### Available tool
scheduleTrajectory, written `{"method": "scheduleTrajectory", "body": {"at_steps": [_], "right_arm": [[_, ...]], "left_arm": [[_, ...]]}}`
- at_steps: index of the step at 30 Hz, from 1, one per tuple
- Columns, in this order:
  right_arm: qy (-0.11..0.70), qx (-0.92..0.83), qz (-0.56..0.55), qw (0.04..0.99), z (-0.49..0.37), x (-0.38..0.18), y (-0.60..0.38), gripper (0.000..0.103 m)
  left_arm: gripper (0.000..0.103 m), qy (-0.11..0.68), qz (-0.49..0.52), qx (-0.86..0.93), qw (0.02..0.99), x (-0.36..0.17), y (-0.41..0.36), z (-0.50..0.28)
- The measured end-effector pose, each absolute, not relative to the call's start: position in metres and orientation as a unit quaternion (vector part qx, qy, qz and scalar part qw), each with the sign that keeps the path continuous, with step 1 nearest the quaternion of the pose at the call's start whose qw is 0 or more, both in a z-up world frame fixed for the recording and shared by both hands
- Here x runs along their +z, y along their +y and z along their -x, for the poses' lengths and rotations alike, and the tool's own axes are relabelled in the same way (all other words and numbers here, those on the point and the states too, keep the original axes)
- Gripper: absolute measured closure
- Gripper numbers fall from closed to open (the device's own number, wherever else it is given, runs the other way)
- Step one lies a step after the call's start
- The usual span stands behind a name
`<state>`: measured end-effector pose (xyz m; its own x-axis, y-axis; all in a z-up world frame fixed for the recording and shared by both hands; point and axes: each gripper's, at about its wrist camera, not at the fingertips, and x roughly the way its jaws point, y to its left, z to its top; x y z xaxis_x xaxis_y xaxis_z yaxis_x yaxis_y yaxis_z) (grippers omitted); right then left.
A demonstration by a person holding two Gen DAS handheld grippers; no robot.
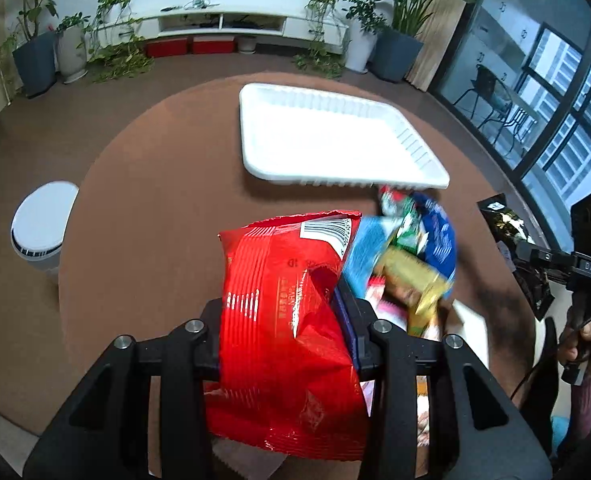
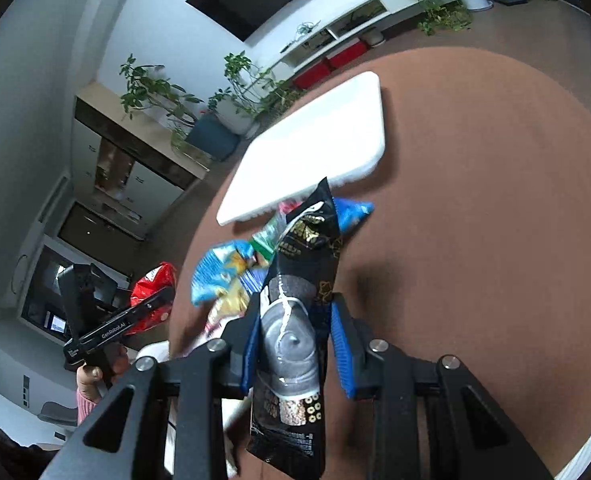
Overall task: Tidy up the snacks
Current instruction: 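Carry the black bar and red bag into the white tray and release both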
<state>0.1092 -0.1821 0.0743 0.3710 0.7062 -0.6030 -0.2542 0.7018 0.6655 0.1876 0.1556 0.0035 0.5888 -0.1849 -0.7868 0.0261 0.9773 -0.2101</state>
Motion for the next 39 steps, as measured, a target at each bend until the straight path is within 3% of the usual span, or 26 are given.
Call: {"method": "scheduleTrajectory", "body": {"at_steps": [13, 33, 36, 39], "right_arm": [[0.446, 0.323, -0.236, 0.801, -0.191, 0.103, -0.162, 0.069], [0.461, 0.293, -0.212, 0.811, -0.279, 0.070, -0.137, 0.067], [0.458, 0.271, -0.177, 0.828, -0.284, 0.069, -0.130, 0.064], [0.455, 0.264, -0.161, 0.835, -0.284, 0.070, -0.128, 0.054]], "left_arm": [[0.065, 0.439, 0.059, -0.071, 0.894, 0.046, 0.142, -0.272], [0.064, 0.469, 0.038, -0.034, 0.881, -0.007, 0.125, -0.407], [0.058, 0.468, 0.021, -0.027, 0.883, -0.017, 0.118, -0.420], [0.043, 0.453, 0.022, -0.026, 0.891, -0.019, 0.116, -0.429]]}}
